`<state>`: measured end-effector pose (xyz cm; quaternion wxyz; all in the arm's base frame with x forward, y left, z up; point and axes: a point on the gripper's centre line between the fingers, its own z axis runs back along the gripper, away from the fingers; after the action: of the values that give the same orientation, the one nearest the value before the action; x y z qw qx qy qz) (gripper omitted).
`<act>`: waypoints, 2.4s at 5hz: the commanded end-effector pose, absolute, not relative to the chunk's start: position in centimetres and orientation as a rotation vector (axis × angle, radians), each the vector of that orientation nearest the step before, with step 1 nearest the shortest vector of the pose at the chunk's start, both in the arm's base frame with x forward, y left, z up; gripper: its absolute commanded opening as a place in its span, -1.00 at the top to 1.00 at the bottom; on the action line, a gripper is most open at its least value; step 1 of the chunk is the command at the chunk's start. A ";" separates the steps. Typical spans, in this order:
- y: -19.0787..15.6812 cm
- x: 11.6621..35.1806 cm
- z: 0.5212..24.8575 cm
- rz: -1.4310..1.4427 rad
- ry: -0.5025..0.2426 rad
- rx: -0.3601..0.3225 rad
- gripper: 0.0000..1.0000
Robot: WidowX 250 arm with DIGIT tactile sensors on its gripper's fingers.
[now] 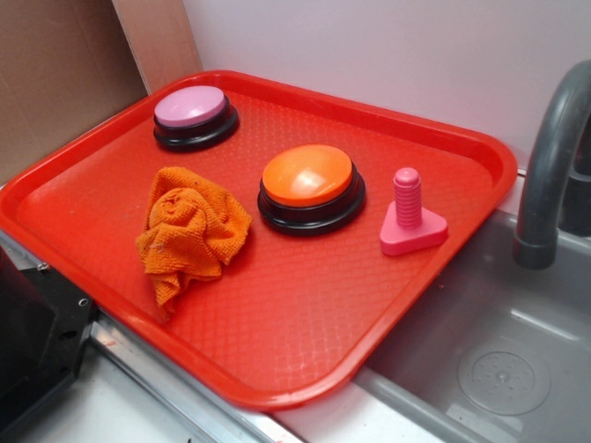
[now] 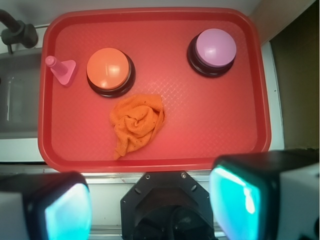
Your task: Push the orange button.
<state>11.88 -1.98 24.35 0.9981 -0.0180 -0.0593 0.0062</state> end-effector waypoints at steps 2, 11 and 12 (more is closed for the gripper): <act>-3.2 15.3 20.9 -0.188 -0.069 -0.081 -1.00; -8.2 26.6 6.9 -0.178 -0.017 -0.025 -1.00; -8.2 26.7 6.6 -0.173 0.069 0.037 -1.00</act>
<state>25.93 -8.14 5.58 0.9944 0.0193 0.0514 -0.0899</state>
